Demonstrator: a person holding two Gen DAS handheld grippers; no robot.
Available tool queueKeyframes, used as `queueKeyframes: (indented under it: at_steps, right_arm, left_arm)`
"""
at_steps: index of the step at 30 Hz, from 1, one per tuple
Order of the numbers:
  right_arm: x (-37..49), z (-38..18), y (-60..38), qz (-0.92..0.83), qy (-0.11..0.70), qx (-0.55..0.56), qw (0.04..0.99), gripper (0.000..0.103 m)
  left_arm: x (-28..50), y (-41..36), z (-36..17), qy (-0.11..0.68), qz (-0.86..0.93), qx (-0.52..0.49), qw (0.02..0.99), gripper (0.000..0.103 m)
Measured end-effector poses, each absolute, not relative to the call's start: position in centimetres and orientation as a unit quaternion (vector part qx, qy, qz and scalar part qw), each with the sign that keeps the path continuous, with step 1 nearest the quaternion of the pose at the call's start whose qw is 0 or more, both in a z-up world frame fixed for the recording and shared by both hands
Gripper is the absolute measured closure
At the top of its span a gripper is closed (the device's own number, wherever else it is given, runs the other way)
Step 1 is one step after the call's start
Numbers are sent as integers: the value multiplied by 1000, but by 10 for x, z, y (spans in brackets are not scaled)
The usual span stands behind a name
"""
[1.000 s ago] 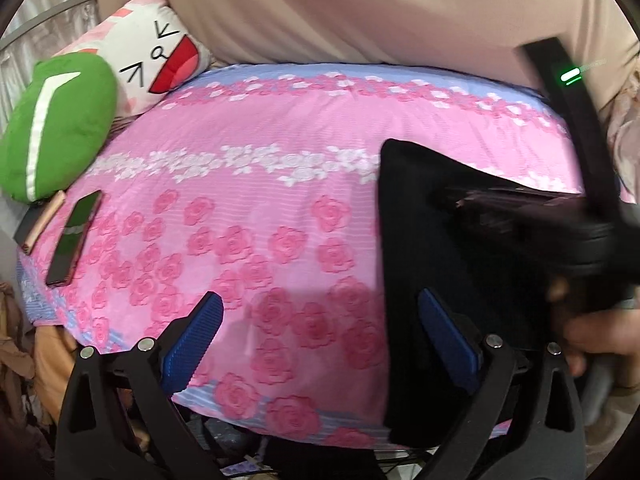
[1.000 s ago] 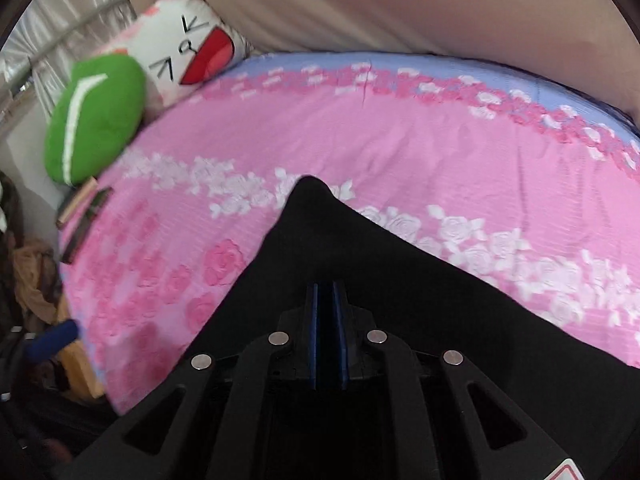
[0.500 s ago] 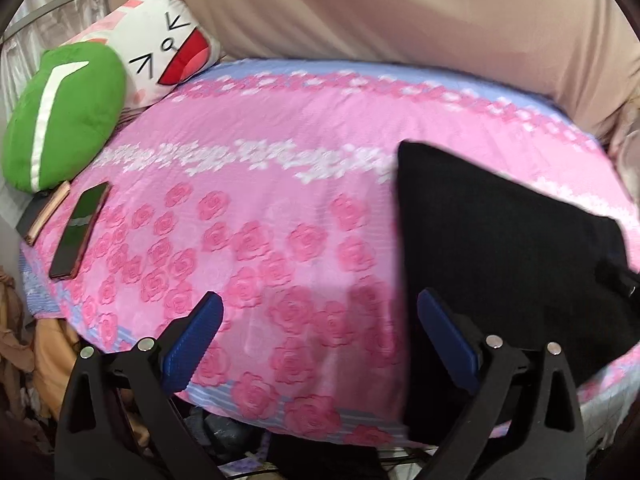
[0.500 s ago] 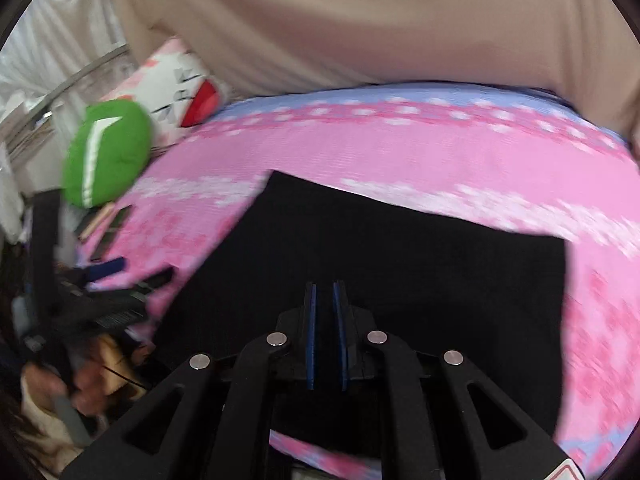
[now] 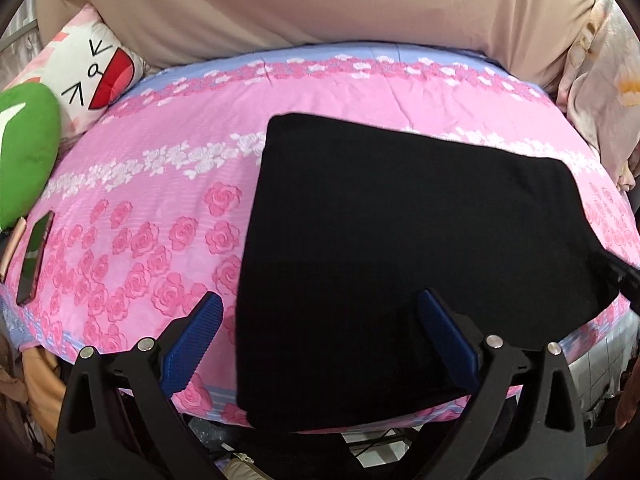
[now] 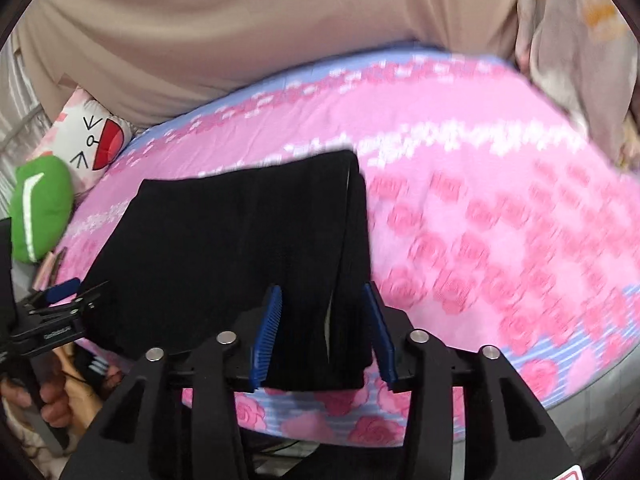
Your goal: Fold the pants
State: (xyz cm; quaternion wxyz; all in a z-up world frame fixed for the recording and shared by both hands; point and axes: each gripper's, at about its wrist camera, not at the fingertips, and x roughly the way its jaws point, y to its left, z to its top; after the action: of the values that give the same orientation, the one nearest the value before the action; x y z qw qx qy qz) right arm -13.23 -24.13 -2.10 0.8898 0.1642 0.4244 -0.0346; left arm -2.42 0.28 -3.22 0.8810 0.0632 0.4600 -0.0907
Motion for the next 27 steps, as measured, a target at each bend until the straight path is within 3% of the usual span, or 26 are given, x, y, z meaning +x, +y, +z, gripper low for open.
queueKeyframes:
  at_steps: [3, 7, 15, 18, 21, 22, 24, 27]
  right_arm:
    - [-132, -27, -238, -27, 417, 165, 893, 57]
    - [-132, -15, -231, -17, 405, 141, 903, 86]
    - [-146, 14, -227, -8, 361, 127, 924, 94]
    - [-135, -32, -244, -24, 403, 150, 903, 87]
    - [-142, -26, -256, -10, 396, 203, 896, 79]
    - [-143, -21, -254, -19, 395, 197, 897, 72]
    - [-143, -13, -246, -26, 401, 171, 899, 69]
    - [-144, -12, -243, -19, 405, 181, 896, 41]
  left_arm:
    - [-22, 5, -37, 471, -92, 50, 876, 6]
    - [-19, 7, -37, 476, -88, 44, 874, 6]
    - [-17, 7, -39, 476, -87, 46, 874, 5]
    - [-15, 5, -43, 477, -92, 43, 873, 5]
    - [-13, 4, -44, 479, -88, 42, 872, 5]
    - [-13, 4, -43, 479, -88, 42, 872, 5]
    - [-13, 4, -42, 480, -90, 38, 872, 5]
    - [-11, 7, -42, 489, -106, 22, 866, 5]
